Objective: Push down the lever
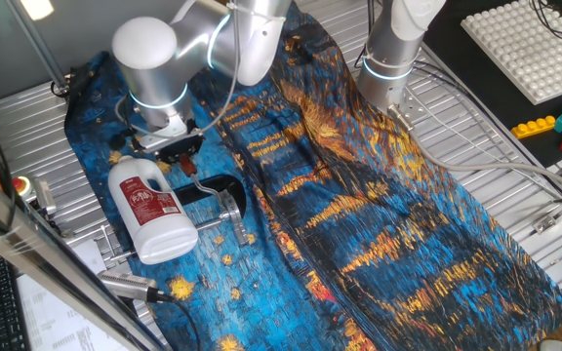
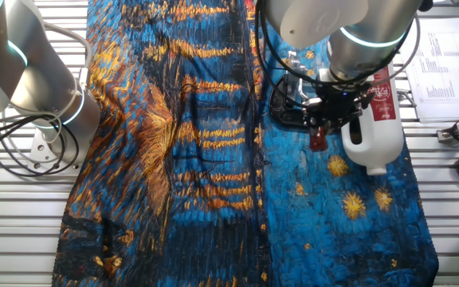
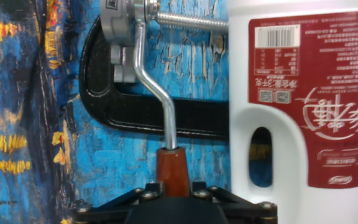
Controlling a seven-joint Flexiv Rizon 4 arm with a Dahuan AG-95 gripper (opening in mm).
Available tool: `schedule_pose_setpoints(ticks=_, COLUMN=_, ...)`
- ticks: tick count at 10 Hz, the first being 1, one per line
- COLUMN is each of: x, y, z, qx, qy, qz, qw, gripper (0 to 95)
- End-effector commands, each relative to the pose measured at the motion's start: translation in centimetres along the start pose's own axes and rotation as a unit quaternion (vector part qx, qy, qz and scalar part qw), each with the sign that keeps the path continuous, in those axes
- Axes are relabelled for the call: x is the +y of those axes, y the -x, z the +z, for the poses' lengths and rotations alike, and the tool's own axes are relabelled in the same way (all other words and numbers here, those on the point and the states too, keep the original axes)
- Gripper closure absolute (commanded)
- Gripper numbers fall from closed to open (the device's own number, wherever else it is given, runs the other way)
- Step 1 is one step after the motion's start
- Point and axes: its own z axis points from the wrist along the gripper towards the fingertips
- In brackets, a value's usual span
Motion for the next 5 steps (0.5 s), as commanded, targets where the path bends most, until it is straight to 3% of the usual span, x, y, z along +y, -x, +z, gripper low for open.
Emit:
schedule_pose_setpoints(ticks=1, x=0.05, y=0.11, z=0.37, qx=-0.001, qy=-0.002, qz=0.002, qw=1.0000, gripper=76.0)
schedule_pose_setpoints(ticks=5, x=-0.09, y=0.41, z=0.84, qx=0.001, qy=-0.006, qz=0.004, qw=1.0000, gripper=76.0)
